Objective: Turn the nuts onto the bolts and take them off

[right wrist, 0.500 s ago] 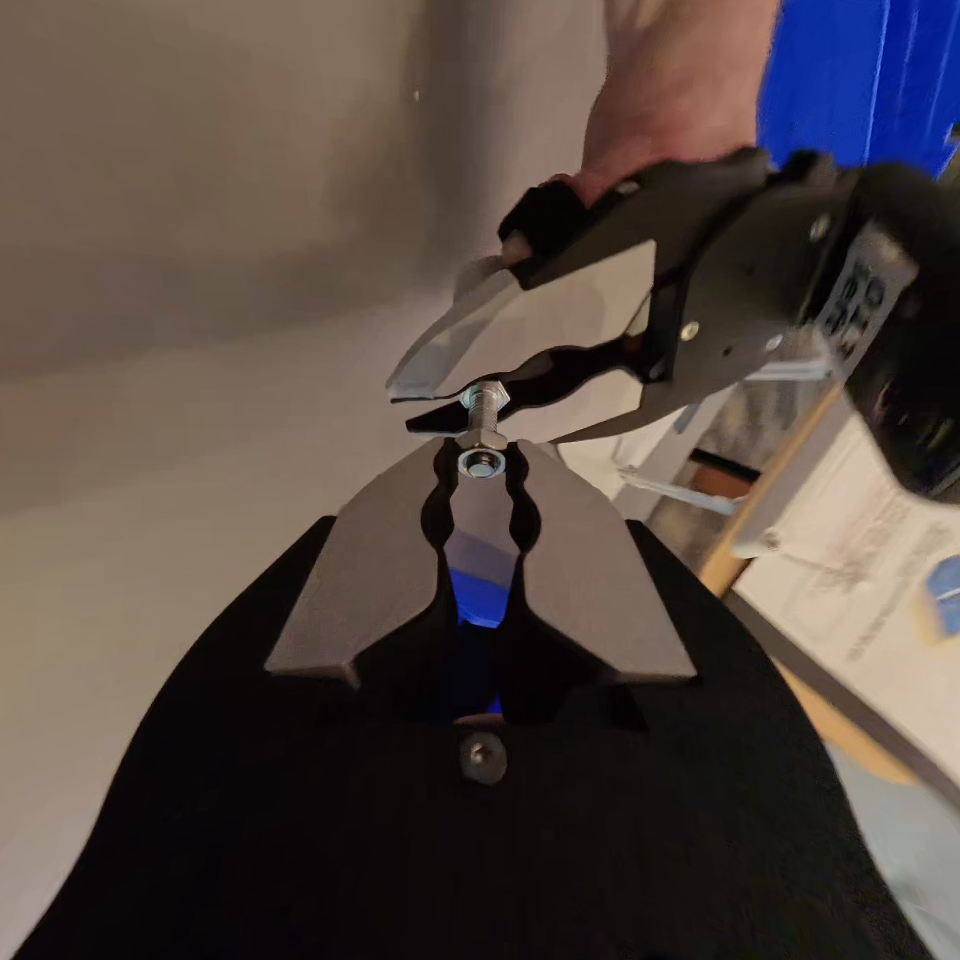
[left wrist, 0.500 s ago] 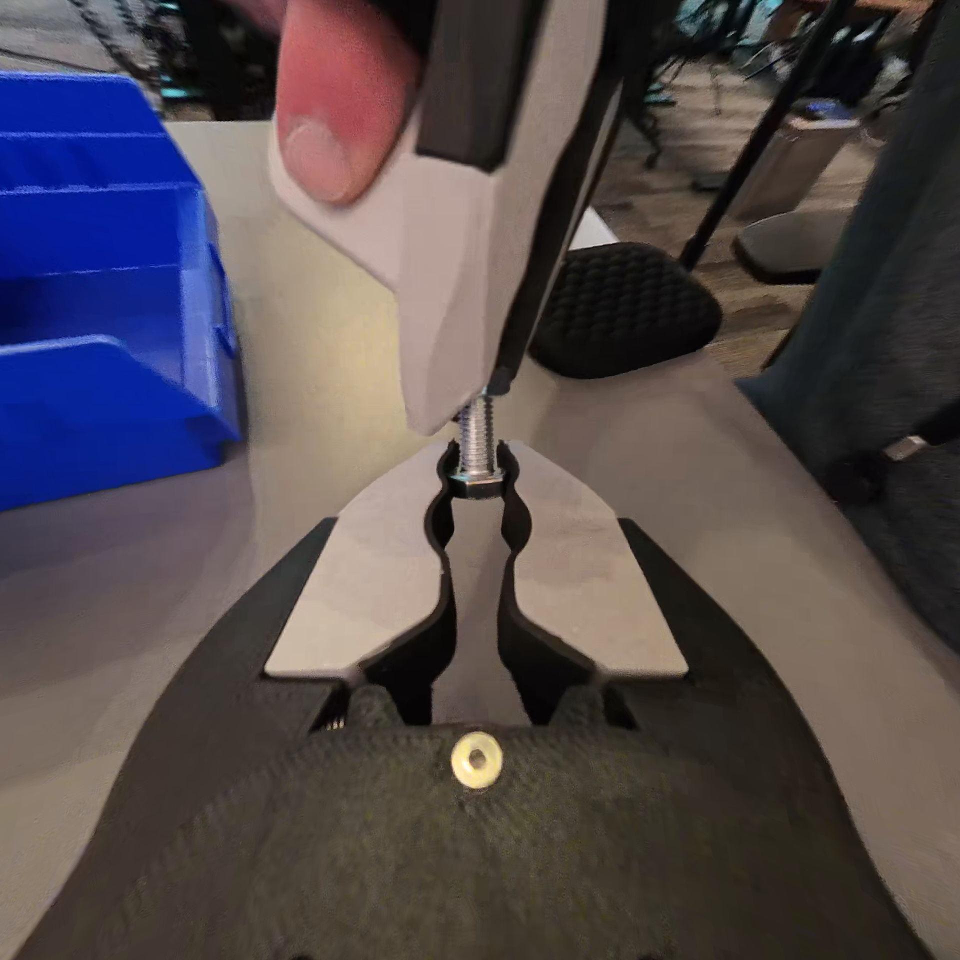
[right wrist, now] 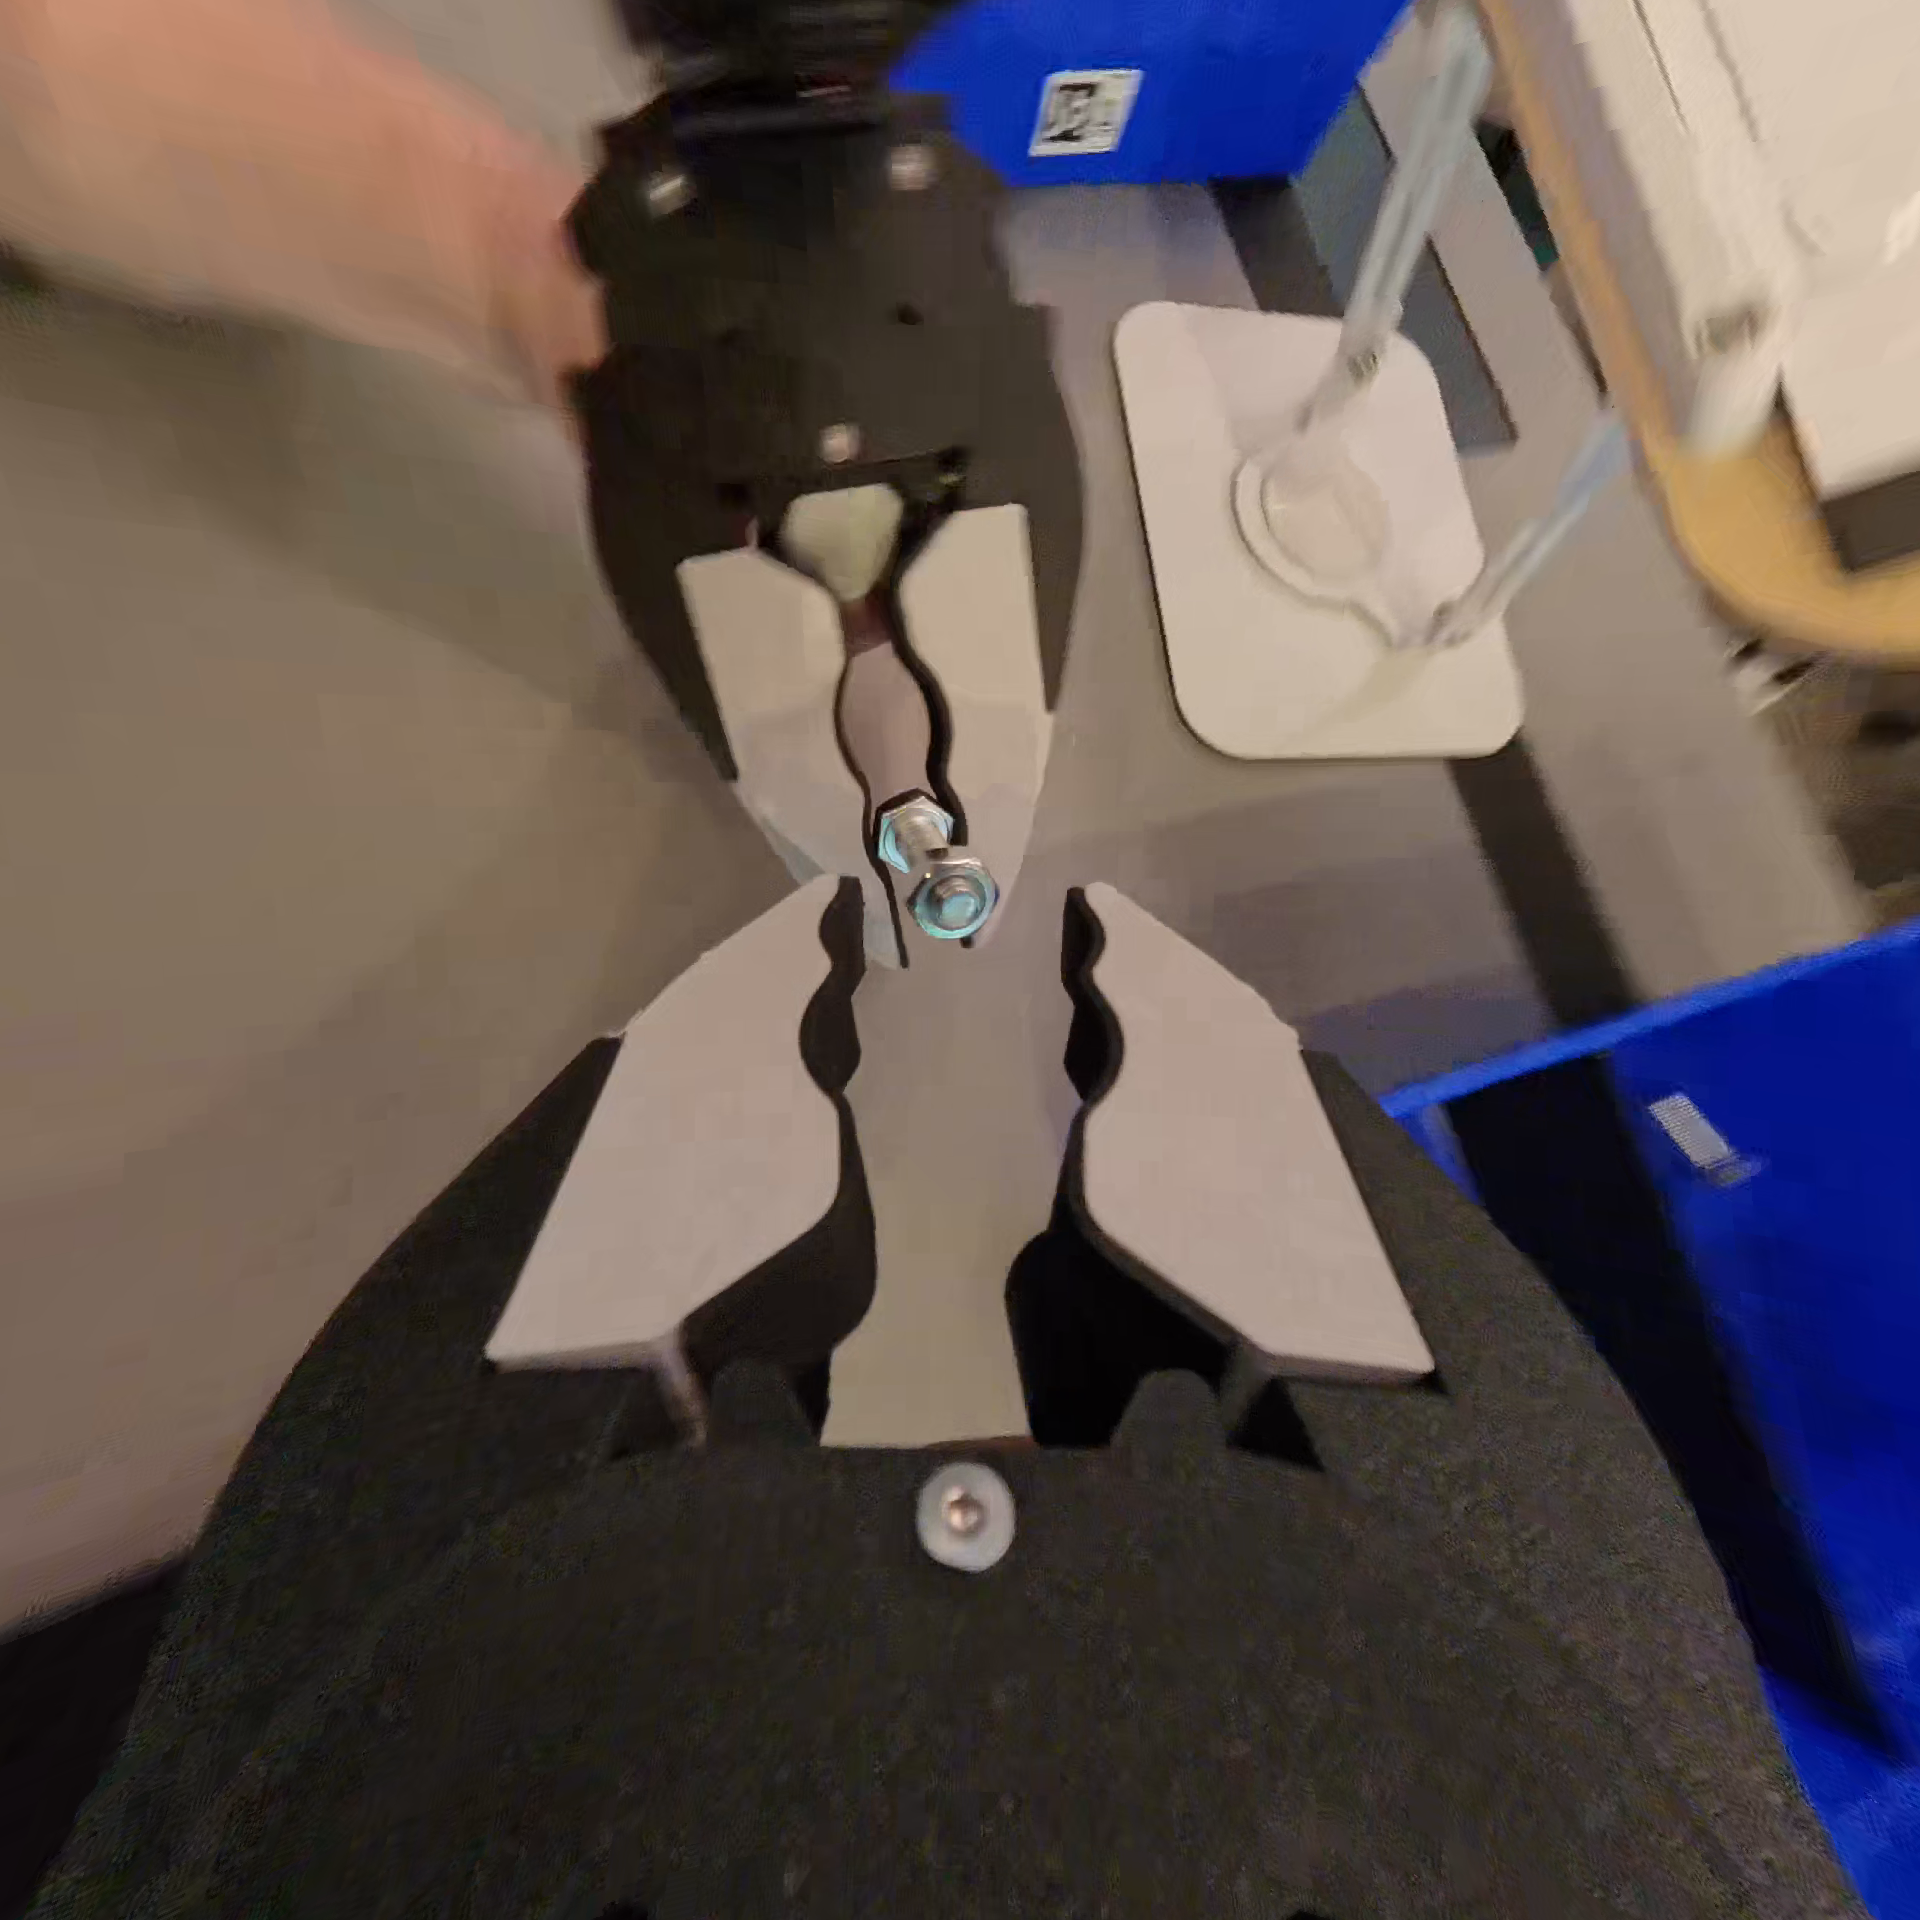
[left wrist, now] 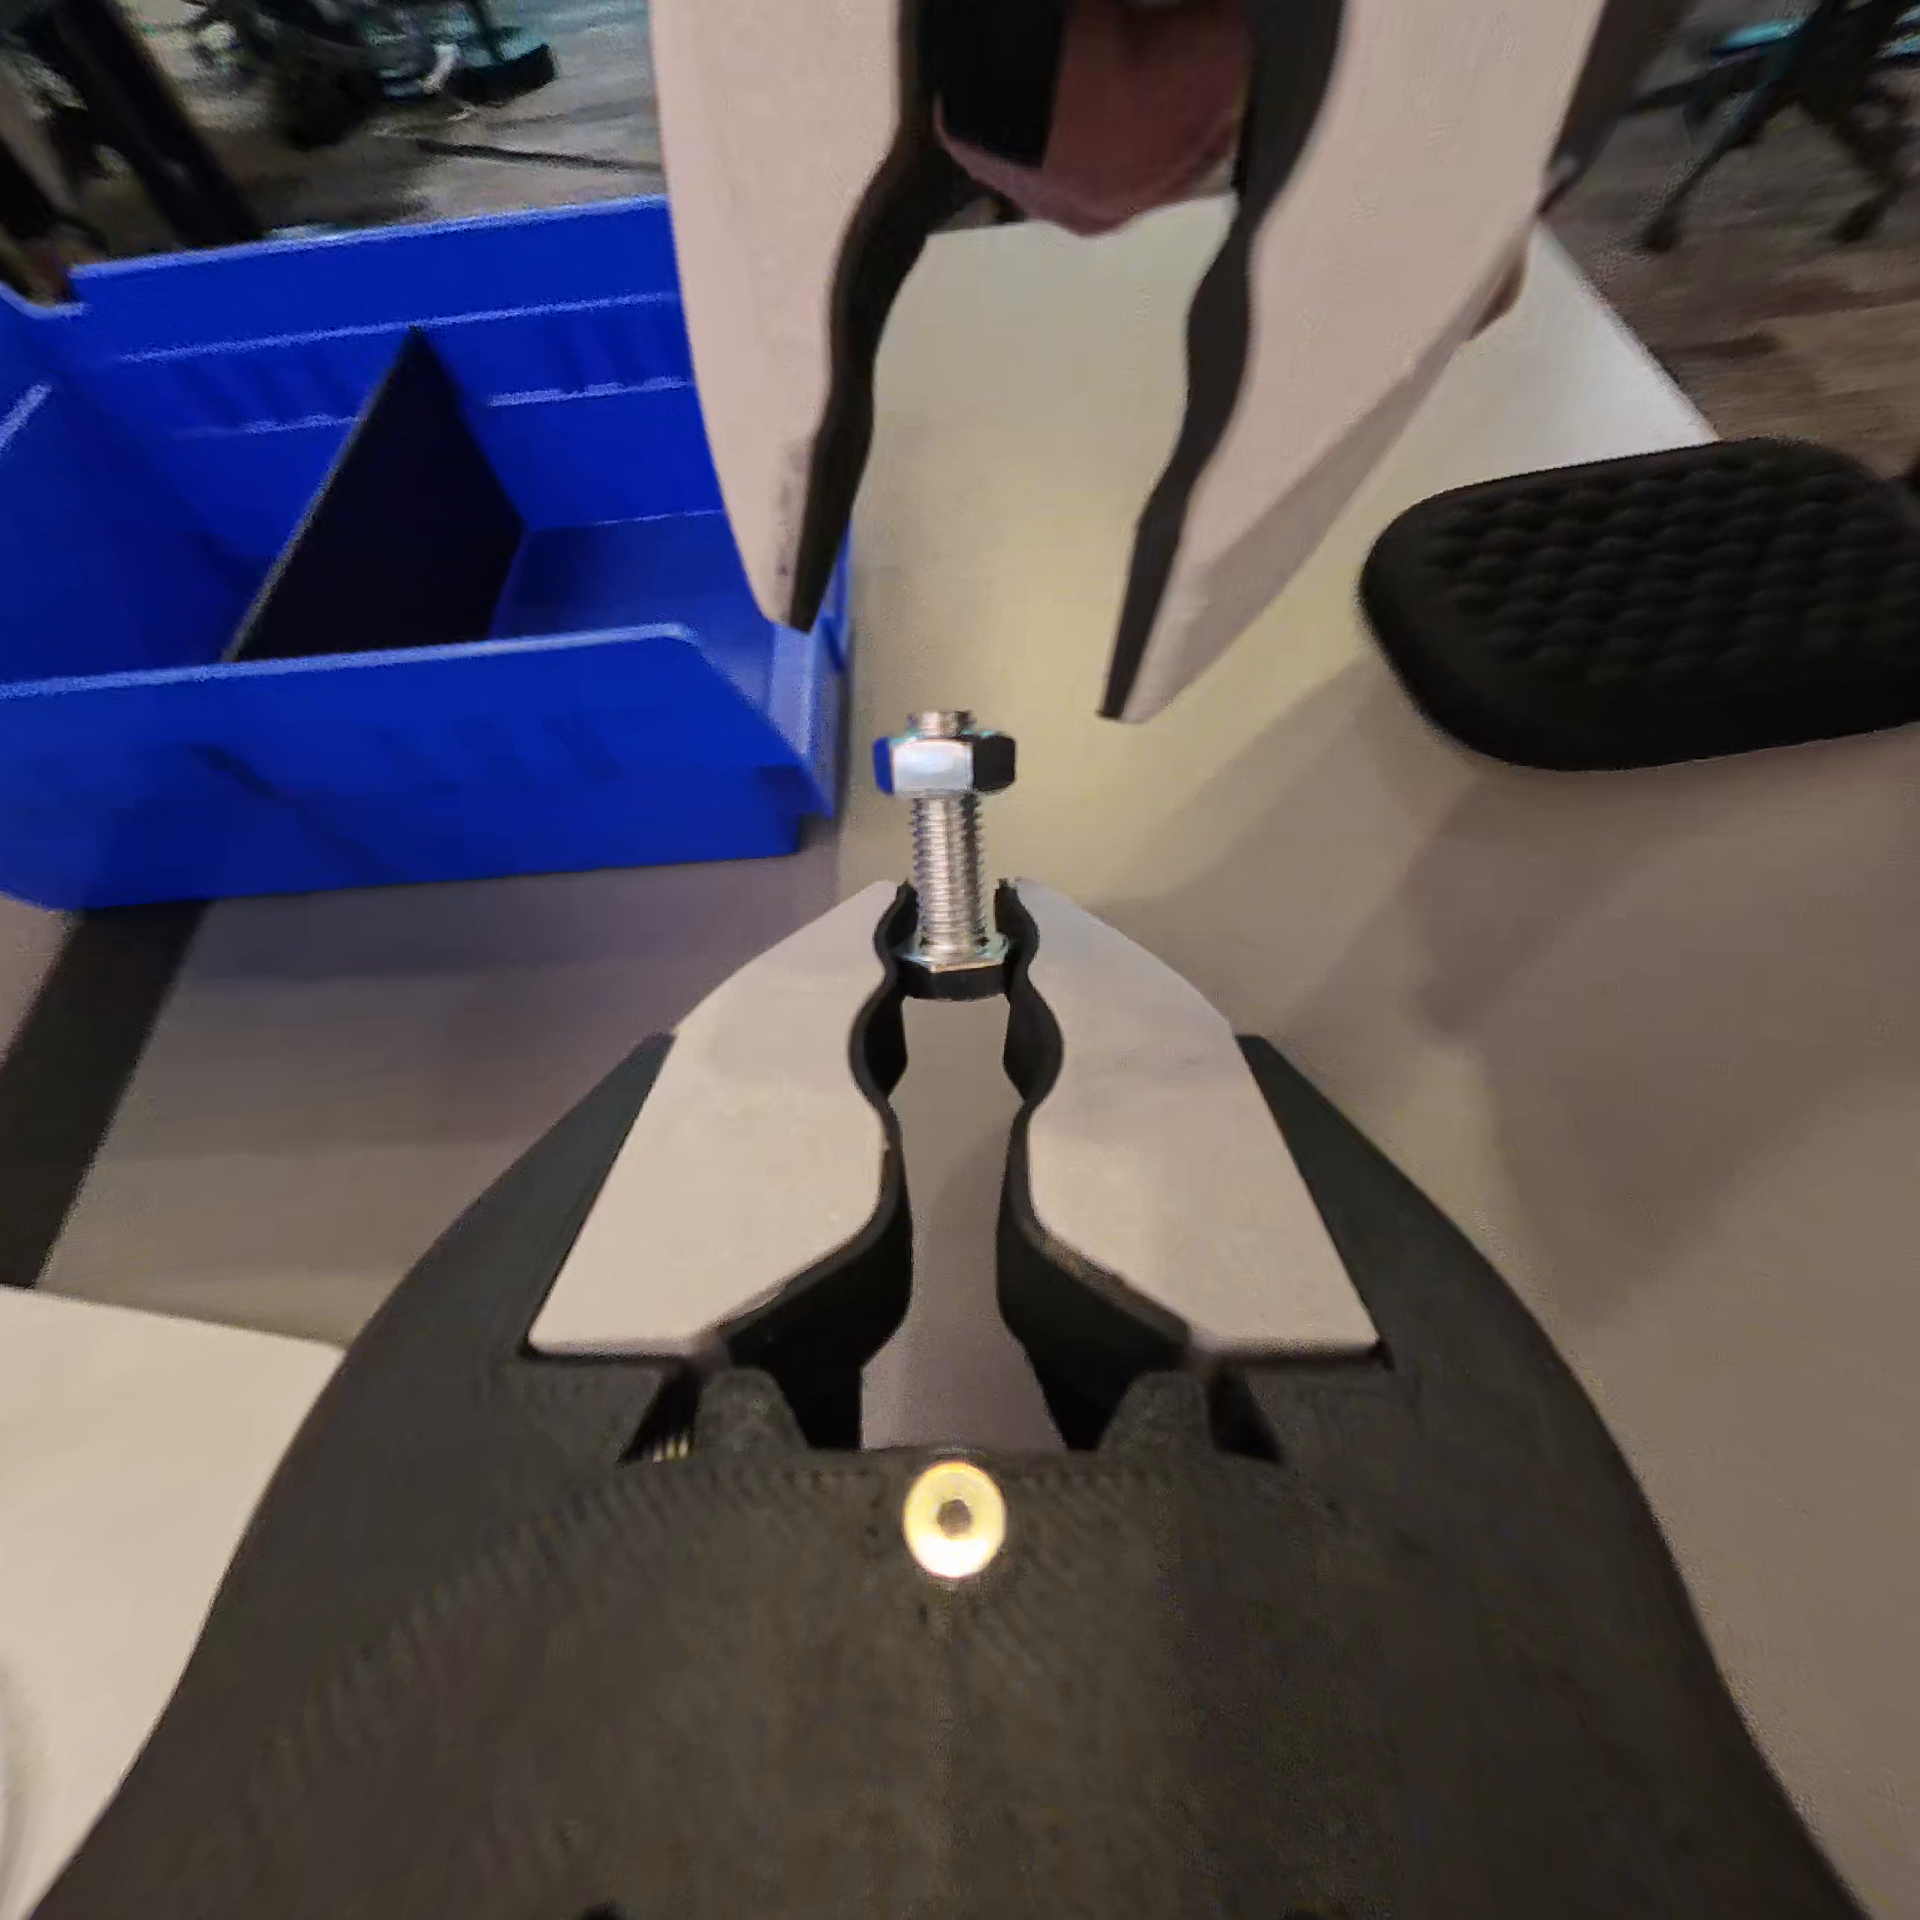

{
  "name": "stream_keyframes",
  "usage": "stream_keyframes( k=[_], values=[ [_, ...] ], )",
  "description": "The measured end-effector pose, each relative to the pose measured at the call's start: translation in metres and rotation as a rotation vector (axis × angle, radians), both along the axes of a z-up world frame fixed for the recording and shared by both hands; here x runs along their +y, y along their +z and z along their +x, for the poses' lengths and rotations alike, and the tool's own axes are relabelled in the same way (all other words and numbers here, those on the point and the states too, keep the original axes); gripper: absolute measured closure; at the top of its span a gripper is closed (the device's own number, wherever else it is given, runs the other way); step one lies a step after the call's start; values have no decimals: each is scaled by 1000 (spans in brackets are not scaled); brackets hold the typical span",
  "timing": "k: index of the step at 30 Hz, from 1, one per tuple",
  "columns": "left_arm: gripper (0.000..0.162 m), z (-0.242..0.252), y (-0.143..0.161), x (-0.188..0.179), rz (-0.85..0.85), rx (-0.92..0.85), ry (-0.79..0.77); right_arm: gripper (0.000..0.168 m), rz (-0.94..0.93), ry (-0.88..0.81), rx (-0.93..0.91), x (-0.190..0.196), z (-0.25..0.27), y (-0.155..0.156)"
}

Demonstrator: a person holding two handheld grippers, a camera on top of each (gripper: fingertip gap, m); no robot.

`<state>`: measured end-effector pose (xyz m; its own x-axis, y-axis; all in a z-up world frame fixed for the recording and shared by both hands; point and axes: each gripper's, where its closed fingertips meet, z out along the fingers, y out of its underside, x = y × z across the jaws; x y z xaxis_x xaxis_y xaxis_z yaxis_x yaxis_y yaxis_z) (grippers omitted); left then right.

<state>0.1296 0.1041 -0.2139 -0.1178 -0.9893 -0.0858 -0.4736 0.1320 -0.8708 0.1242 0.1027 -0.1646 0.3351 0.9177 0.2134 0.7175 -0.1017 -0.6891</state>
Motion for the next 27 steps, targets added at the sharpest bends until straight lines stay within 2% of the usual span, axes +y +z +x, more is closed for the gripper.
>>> stream_keyframes(
  k=[3,6,8,12,16,18,27],
  values=[
    [147,1,0,12,134,26,94,133,-259,-181,209,6,5,-8],
    [148,3,2,16,216,42,147,133,-424,-262,345,8,6,-17],
    [148,4,-1,17,264,71,165,134,-479,-278,386,6,4,-22],
    [148,5,-3,17,308,89,176,150,-461,-256,401,4,-1,-24],
    [148,5,-8,13,288,103,146,150,-356,-172,277,0,0,-28],
    [148,5,-10,6,222,108,97,150,-259,-84,177,-3,0,-29],
    [147,-2,-16,-48,-265,78,-263,150,514,594,-532,-26,-4,-34]
  ],
)
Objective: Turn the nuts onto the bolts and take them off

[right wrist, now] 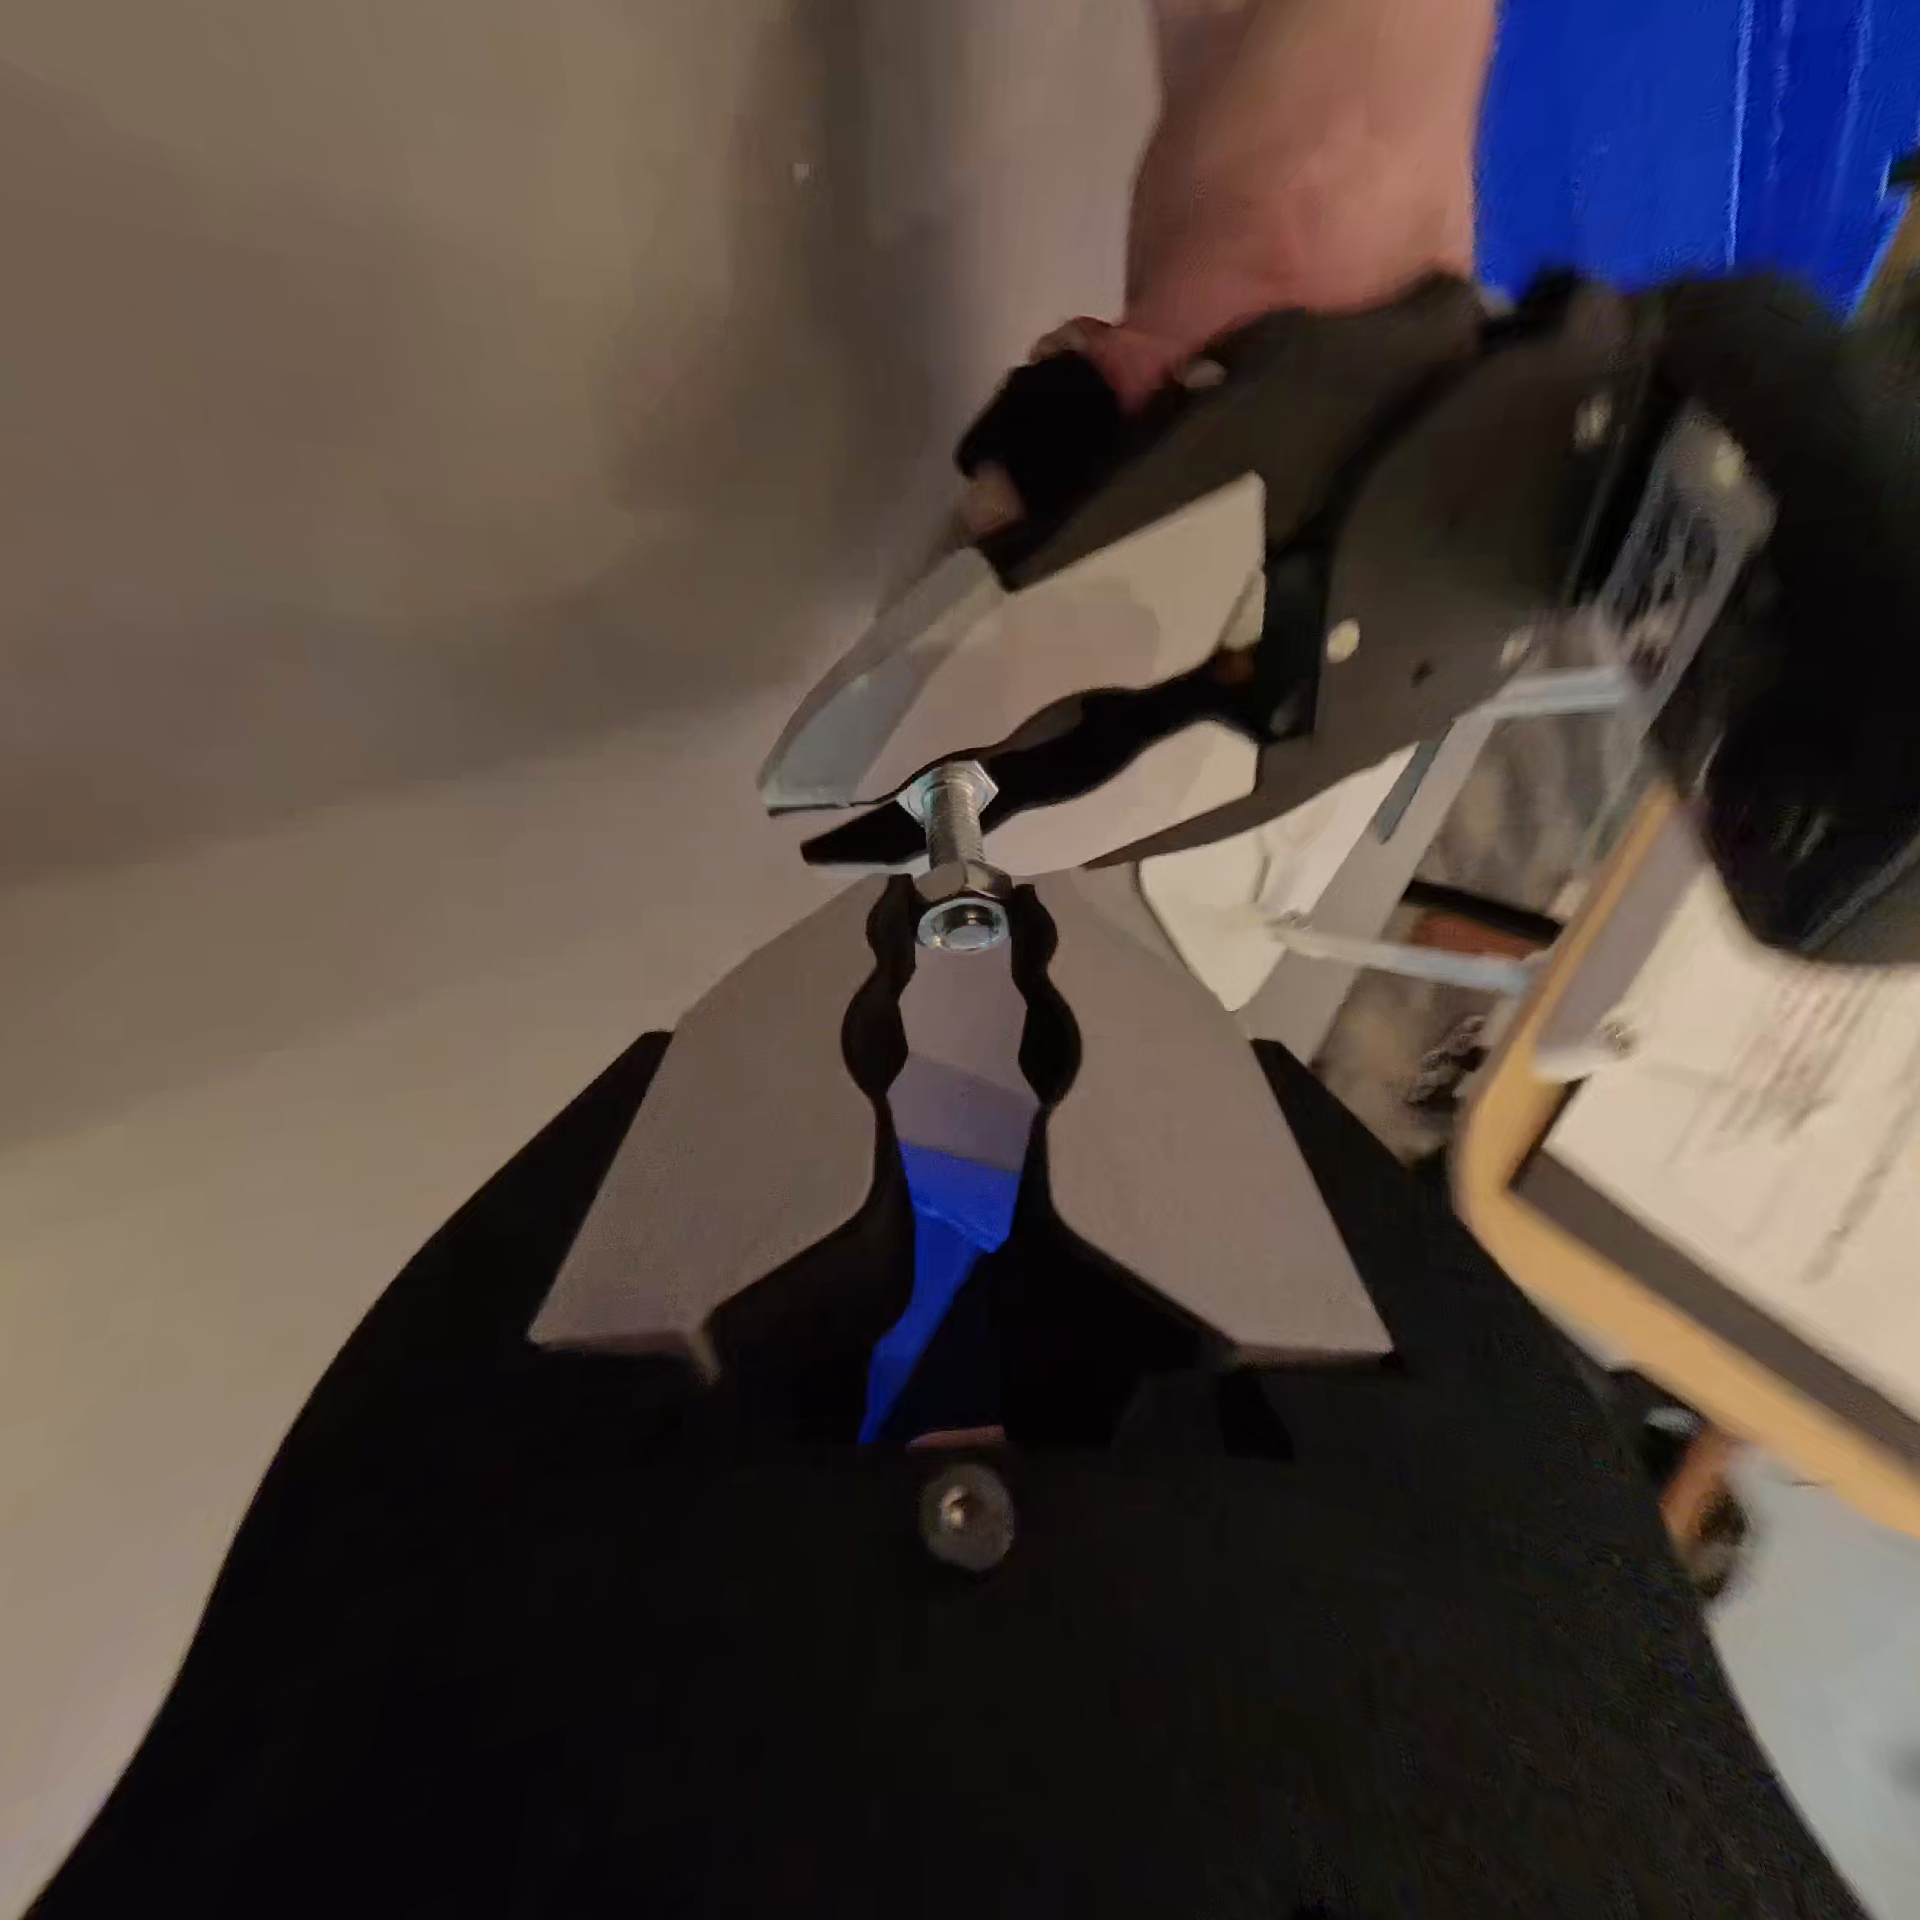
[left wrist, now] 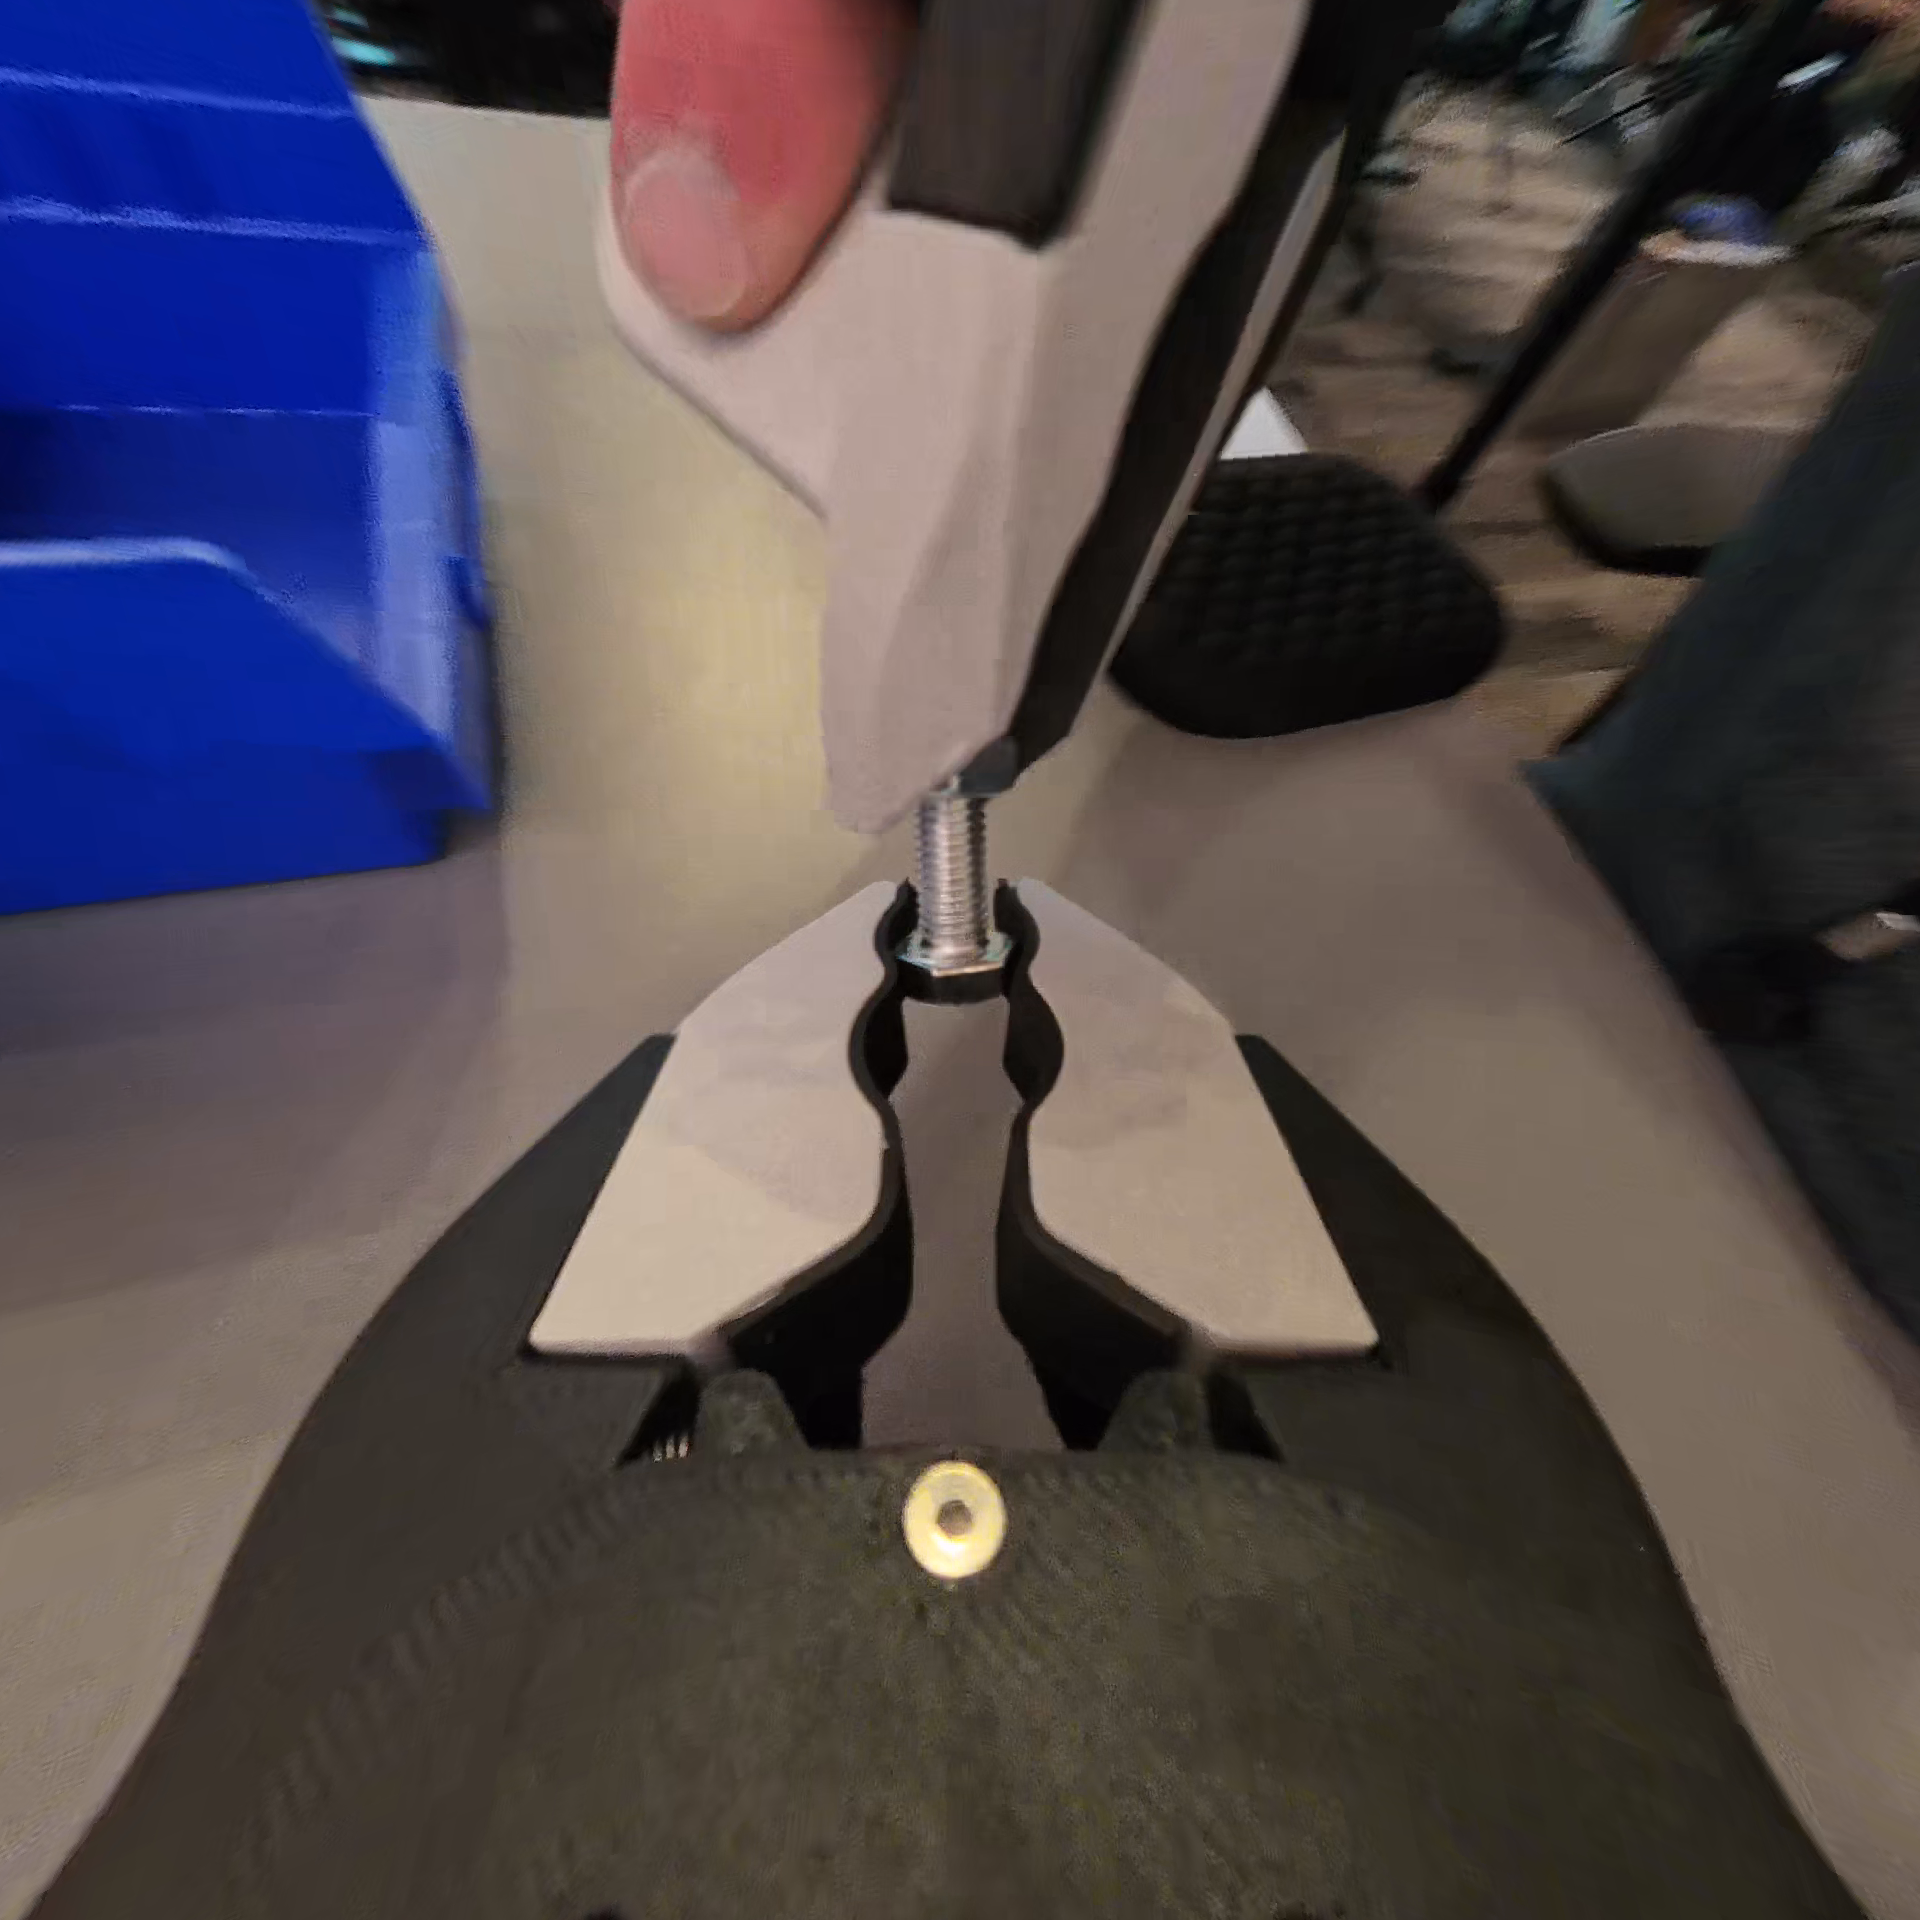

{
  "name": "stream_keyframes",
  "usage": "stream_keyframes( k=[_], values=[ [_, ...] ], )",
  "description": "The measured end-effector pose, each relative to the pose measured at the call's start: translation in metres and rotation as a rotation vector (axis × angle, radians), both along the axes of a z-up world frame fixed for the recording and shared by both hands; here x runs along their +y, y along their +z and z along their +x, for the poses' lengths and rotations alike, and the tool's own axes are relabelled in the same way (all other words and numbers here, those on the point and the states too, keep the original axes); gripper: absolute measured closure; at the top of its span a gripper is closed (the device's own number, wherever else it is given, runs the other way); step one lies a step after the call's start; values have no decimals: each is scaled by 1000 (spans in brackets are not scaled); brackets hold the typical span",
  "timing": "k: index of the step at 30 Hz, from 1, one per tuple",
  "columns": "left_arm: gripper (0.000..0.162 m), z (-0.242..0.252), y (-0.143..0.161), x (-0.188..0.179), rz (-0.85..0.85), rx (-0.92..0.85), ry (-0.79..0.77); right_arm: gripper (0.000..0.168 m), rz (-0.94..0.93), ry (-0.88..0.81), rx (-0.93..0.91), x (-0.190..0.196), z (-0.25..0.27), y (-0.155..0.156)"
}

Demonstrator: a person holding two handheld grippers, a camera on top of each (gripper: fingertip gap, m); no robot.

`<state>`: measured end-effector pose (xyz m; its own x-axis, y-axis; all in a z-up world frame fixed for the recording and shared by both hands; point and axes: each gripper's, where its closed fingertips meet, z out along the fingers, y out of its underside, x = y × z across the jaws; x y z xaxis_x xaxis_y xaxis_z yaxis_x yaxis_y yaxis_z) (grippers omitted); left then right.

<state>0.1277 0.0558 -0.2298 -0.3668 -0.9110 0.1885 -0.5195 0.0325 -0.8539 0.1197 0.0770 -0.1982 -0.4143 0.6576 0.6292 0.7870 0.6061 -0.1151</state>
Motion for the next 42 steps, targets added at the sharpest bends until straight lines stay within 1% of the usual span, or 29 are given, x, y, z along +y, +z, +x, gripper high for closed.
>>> stream_keyframes(
  k=[1,3,5,6,7,10,12,15,18,20,22,24,26,28,31,33,34,37,41,42],
  values=[
    [147,-2,0,-5,-51,5,-38,150,56,48,-50,-1,-2,0],
    [147,-3,-1,-6,-73,-6,-51,150,136,102,-120,0,-3,0],
    [147,-3,-1,-5,-69,-12,-48,149,119,89,-134,1,-2,0],
    [148,-2,0,-4,-71,-15,-41,135,99,64,-109,2,-3,2],
    [148,-2,0,-1,-55,-17,-26,125,69,30,-60,3,-4,6],
    [148,-1,-4,19,50,-7,72,120,-86,-156,137,10,-5,21],
    [147,2,0,29,84,-35,132,124,-206,-336,298,21,0,29],
    [148,5,4,47,187,-45,247,126,-498,-601,517,31,8,27],
    [147,7,5,59,312,-33,342,130,-812,-810,709,35,12,20],
    [147,9,4,62,381,-10,375,131,-956,-891,774,36,14,12],
    [148,9,3,68,478,9,421,133,-1039,-939,812,35,15,5],
    [148,9,2,72,547,32,452,136,-1115,-938,863,33,11,5],
    [148,10,2,72,595,45,460,141,-1135,-938,894,34,10,5],
    [148,10,4,74,633,41,480,149,-1138,-937,895,34,9,3],
    [148,10,3,74,642,47,475,149,-1091,-901,870,33,8,2],
    [148,10,2,70,607,57,450,149,-1031,-862,816,31,8,2],
    [148,10,2,69,588,52,440,149,-969,-819,776,30,8,2],
    [148,9,0,55,429,48,345,149,-724,-636,592,24,7,2],
    [148,6,2,31,204,10,186,149,-369,-313,303,12,4,4],
    [148,4,3,19,117,4,111,149,-272,-210,224,7,3,5]
  ],
)
